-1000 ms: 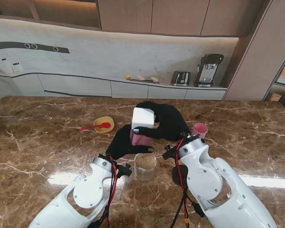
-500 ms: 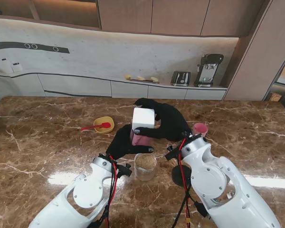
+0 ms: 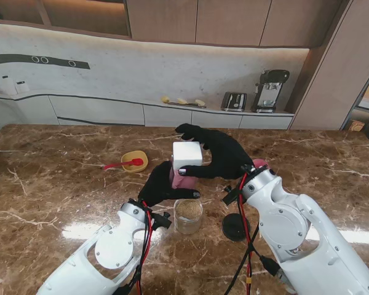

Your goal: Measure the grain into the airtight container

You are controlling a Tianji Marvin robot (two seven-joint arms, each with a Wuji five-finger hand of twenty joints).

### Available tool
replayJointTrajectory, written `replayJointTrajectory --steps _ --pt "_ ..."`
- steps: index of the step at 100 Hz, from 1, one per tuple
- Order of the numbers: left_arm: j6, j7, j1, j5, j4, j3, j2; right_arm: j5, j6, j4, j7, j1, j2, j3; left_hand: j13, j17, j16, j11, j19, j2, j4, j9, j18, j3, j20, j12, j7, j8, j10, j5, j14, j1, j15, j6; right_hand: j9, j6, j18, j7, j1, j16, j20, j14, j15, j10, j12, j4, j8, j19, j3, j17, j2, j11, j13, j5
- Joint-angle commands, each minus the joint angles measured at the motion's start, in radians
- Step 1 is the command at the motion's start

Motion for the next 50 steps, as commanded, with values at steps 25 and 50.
replayJointTrajectory --steps 25,50 --pt "0.001 0.001 0.003 0.002 -0.004 0.004 -0.001 0.028 -0.052 -0.012 0.049 -0.001 0.009 0.024 0.017 -0.007 0.003 0.070 0.019 0.462 -0.018 0.079 -0.023 0.277 0.013 0.007 0.216 0.028 -0.111 0.211 -0.071 0.183 0.001 -0.275 0.067 -0.064 -0.005 0.058 0.045 -0.031 0.018 -0.015 -0.018 -0.023 -0.013 0.046 0.006 -0.039 -0.001 -0.012 -0.029 -0.002 0.006 0.083" --pt "0.002 -0.001 0.004 0.004 -0.006 0.003 0.000 0.040 -0.077 -0.040 0.151 0.014 0.029 0.055 0.016 -0.007 0.003 0.070 0.019 0.463 -0.018 0.079 -0.023 0.276 0.013 0.008 0.216 0.029 -0.112 0.211 -0.071 0.183 0.001 -0.274 0.129 -0.127 -0.002 0.119 0.165 -0.021 0.032 0.000 -0.003 -0.017 -0.003 0.057 0.044 -0.040 -0.062 0.011 -0.041 0.002 0.056 0.163"
